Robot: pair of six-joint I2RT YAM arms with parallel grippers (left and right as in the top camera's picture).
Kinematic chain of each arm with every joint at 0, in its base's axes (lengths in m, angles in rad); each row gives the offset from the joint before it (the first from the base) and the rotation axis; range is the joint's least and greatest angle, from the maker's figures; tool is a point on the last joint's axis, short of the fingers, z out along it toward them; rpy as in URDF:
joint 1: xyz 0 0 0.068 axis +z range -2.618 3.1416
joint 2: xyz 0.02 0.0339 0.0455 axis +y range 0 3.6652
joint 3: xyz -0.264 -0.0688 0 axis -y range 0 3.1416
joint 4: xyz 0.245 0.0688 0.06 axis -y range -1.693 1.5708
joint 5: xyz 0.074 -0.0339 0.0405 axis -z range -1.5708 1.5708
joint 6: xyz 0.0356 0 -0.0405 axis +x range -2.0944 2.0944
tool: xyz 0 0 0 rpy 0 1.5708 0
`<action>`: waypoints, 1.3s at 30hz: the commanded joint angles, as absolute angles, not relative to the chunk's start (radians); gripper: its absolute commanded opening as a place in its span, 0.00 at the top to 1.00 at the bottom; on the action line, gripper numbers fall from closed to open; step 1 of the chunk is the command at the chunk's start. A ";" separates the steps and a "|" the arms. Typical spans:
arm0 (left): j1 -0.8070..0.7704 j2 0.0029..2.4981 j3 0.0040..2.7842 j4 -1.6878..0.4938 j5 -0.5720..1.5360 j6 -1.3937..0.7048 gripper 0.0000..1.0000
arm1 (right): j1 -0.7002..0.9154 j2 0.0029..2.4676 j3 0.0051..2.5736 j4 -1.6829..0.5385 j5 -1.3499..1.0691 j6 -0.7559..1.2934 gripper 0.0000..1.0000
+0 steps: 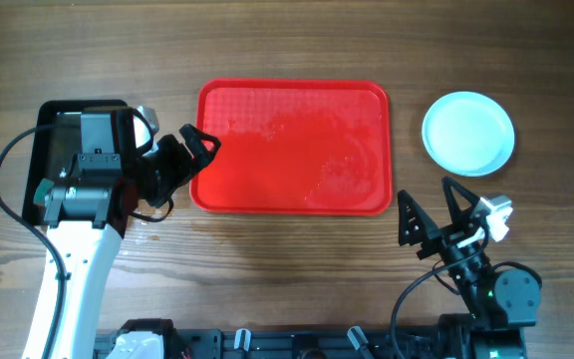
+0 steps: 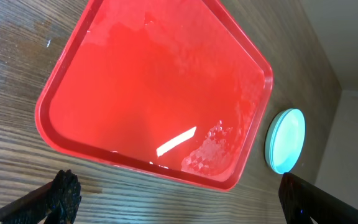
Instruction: Clean dirty plates on tray and stack at the side
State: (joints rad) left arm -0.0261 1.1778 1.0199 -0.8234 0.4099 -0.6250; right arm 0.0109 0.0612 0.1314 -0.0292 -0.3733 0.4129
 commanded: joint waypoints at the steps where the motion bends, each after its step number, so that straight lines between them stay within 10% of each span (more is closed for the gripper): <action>1: -0.031 1.177 1.013 -0.824 0.418 -0.603 0.00 | -0.009 0.003 0.060 0.045 -0.352 0.396 0.00; 16: -0.031 1.177 1.013 -0.824 0.418 -0.603 0.00 | -0.015 0.002 0.005 0.006 -0.135 -0.019 0.00; 39: -0.031 1.177 1.013 -0.824 0.418 -0.603 0.00 | -0.015 0.003 0.005 0.010 -0.153 0.119 0.00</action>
